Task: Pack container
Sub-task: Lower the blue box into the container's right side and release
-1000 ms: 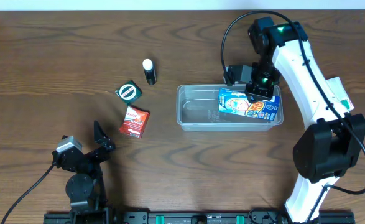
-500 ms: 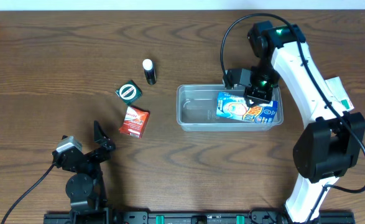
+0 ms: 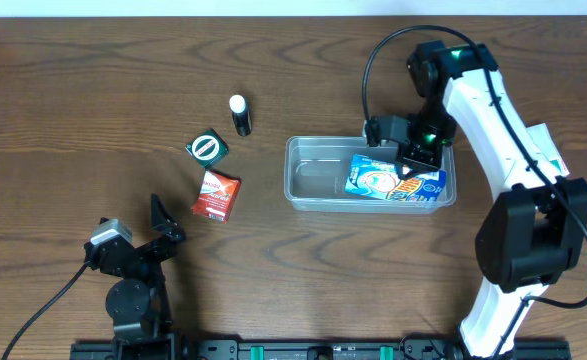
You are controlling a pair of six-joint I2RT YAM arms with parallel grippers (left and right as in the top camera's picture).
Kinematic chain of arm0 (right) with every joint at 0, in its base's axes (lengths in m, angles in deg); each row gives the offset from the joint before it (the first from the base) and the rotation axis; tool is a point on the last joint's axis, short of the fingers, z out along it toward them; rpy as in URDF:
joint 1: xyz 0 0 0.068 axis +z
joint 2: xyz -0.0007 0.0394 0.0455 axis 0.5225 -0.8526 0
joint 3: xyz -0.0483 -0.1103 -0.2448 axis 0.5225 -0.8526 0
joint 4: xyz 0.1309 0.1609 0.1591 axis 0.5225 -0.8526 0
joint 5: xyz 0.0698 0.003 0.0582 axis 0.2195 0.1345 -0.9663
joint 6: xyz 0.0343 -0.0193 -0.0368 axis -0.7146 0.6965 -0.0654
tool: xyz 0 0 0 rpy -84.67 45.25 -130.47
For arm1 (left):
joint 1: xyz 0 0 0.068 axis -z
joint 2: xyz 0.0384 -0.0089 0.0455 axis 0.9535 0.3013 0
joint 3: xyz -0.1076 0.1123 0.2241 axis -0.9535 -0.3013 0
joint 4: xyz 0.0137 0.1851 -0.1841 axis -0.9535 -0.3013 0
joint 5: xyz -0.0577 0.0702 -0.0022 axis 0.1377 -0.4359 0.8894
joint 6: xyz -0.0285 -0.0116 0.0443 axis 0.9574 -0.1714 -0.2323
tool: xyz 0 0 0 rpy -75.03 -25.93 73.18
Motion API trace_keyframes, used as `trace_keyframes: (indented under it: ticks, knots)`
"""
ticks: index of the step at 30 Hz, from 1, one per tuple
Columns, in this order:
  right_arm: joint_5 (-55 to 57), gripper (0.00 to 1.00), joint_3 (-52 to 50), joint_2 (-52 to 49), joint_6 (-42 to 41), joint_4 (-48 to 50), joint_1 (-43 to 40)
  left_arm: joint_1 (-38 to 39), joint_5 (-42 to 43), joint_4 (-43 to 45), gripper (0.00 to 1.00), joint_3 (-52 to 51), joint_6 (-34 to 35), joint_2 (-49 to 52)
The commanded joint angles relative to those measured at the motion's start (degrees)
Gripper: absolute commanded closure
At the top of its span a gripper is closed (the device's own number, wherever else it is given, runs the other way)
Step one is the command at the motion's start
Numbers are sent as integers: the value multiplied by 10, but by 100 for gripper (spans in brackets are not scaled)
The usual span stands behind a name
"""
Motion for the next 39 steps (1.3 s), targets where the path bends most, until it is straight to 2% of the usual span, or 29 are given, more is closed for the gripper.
trace_keyframes:
  ticks: [1, 8, 19, 22, 25, 31, 35, 39]
  knots:
    - [-17, 79, -17, 8, 26, -1, -9, -1, -3, -18, 2, -13, -12, -3]
    - [-17, 79, -31, 8, 58, 7, -9, -1, -3, -18, 2, -13, -12, -3]
    - [-9, 89, -45, 8, 70, 8, -9, -1, -3, -18, 2, -13, -12, -3]
    - [3, 89, -65, 8, 70, 20, -9, -1, -3, -18, 2, -13, -12, -3]
    - [16, 78, -81, 8, 70, 38, -9, -1, -3, -18, 2, -13, -12, -3]
    - [47, 73, -82, 8, 65, 59, -9, -1, -3, -18, 2, -13, -12, -3]
    - [76, 55, -82, 8, 13, 101, -9, -1, -3, -18, 2, -13, -12, -3]
    - [93, 49, -80, 8, -25, 129, -9, -1, -3, -18, 2, -13, -12, -3]
